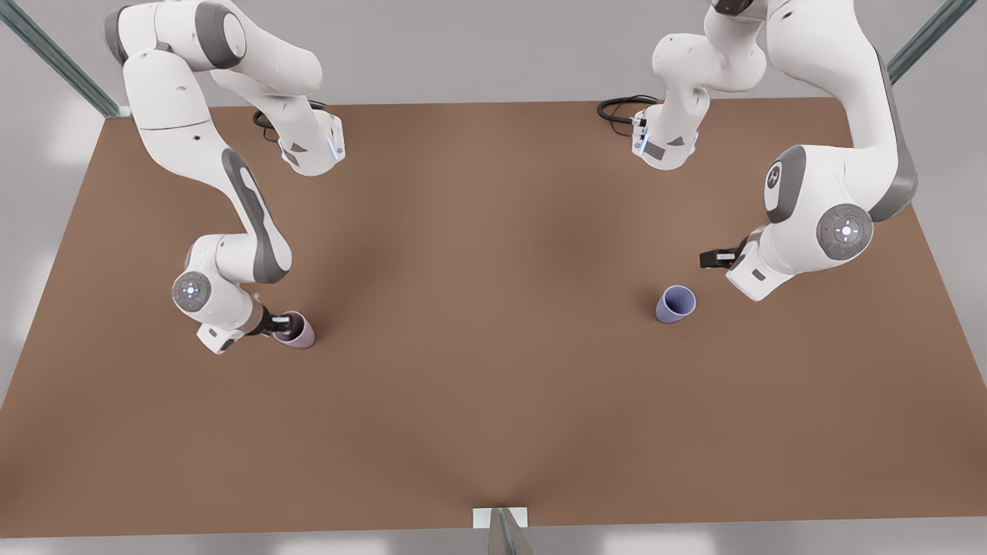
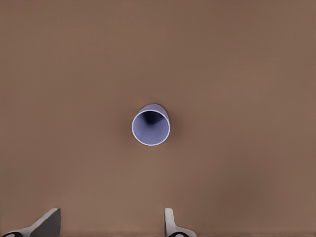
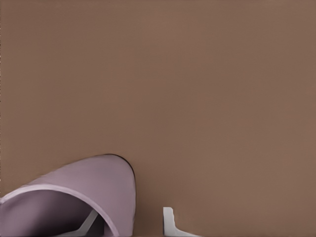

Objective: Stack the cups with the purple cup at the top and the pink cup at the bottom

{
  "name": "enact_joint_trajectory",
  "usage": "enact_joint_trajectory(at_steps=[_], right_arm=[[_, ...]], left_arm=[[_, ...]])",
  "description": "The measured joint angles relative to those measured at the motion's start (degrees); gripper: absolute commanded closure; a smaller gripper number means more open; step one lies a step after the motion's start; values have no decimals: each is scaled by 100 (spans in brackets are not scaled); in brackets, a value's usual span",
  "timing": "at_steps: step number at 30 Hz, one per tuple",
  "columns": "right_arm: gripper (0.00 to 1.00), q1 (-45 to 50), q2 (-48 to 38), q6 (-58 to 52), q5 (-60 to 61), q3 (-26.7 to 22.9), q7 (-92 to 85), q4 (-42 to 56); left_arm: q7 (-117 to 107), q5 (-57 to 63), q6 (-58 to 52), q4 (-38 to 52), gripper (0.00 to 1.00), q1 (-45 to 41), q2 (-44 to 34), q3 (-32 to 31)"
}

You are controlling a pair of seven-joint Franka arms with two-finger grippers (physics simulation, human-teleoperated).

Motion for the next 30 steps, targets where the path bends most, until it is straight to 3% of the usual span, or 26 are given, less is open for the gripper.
enact_joint_trajectory(at_steps=[16,22,26,29,30], right_arm=[[79,27,-175,-338,48,121,35,175],[79,45,-240,-1995,38,1018,974,1545],[79,1173,-13,-2070,36,1073,2503,2199],[79,2172,992,-2851,-13,1064,3820,3907],[79,2432,1514,-3329,-93,1055,4273,4874]], left_arm=[[3,0,0,1,0,2,53,0],[3,1,0,0,0,5,18,8],[12,5,0,0,0,27,18,26],[12,7,42,-70,0,42,0,35],[12,8,44,-79,0,47,0,35]])
